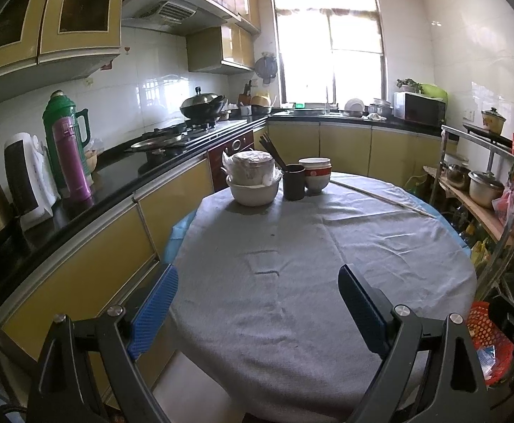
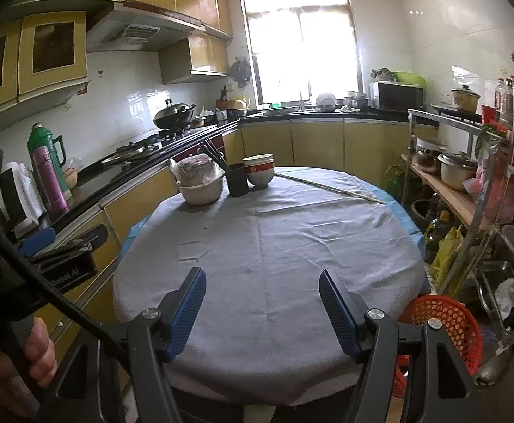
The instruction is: Collect trash
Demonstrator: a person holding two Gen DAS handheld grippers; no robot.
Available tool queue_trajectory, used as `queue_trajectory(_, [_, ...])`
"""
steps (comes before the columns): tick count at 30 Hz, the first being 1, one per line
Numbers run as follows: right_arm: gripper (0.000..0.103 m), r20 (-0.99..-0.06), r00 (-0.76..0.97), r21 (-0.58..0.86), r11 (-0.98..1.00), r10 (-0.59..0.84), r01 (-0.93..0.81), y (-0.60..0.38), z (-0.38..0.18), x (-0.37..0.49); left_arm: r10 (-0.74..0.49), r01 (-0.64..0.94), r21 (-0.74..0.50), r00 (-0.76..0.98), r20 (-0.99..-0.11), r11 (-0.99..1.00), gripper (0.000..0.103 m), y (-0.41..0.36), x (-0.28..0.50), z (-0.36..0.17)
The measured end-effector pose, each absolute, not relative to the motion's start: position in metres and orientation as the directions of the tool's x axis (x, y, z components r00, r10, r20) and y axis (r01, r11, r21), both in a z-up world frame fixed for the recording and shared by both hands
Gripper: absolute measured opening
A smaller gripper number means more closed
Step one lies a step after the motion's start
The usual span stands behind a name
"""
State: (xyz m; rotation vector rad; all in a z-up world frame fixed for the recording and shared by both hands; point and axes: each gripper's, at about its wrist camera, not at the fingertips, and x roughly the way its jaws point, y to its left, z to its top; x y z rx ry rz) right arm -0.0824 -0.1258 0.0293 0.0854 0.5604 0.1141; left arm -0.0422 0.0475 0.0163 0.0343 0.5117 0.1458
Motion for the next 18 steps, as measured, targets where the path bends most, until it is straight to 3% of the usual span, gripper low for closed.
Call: queue_trajectory(18, [0.070, -0.559, 0.810, 0.133, 0.984, 0.175, -0.120, -0.130, 0.019, -0.050, 0.189, -0.170, 0.085, 0.820, -0.540, 0.982, 0.092, 0.047, -0.023, 0.010])
